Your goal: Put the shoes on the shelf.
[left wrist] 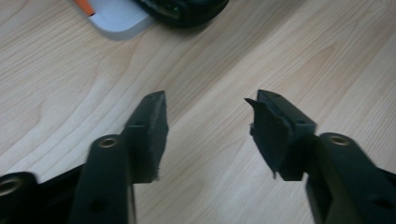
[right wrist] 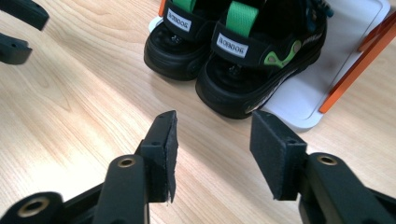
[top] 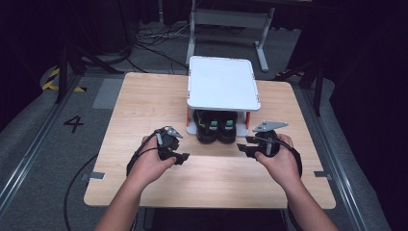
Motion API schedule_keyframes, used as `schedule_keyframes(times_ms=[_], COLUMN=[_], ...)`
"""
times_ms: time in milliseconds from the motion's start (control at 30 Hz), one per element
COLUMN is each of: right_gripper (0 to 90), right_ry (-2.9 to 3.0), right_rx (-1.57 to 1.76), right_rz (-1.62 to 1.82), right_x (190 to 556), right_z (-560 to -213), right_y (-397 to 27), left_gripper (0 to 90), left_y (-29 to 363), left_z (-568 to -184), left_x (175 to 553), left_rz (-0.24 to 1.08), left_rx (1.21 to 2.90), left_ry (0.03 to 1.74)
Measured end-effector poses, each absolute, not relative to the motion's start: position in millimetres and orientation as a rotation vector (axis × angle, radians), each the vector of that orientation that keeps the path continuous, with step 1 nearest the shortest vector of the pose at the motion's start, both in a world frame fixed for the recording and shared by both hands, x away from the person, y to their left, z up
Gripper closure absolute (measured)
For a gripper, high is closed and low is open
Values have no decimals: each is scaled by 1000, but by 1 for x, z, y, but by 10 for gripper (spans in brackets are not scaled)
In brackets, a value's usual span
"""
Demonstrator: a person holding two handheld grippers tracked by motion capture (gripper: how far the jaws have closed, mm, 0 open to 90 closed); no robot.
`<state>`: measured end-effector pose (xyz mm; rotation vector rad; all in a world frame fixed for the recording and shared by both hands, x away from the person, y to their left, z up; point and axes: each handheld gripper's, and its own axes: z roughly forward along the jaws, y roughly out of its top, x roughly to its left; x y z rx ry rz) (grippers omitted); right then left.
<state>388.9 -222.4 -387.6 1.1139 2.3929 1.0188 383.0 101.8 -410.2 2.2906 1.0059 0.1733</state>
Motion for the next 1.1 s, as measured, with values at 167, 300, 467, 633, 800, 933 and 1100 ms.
schedule_keyframes(times_ms=[167, 300, 467, 633, 800, 933, 1100], right_gripper=[636, 747, 811, 831, 858, 883, 863], right_ry=[2381, 2378, 2359, 2366, 2367, 2335, 2274], right_rx=[1156, 1142, 1147, 1159, 1180, 1194, 1136], right_rz=[1013, 1047, 1066, 1097, 1119, 1155, 1103], right_x=[392, 395, 405, 412, 420, 427, 440], right_z=[-405, -420, -437, -446, -455, -462, -466], right_y=[-226, -223, -215, -210, -205, -206, -198], left_gripper=[549, 625, 745, 756, 742, 791, 771], left_y=[86, 69, 50, 36, 32, 31, 23], left_z=[-417, -425, -430, -438, -448, -449, -454], left_x=[390, 396, 405, 417, 424, 429, 446], left_rz=[207, 241, 234, 236, 237, 301, 382], left_rx=[2283, 2236, 2234, 2224, 2205, 2213, 2207], left_ry=[1012, 1032, 1038, 1031, 1059, 1048, 1059])
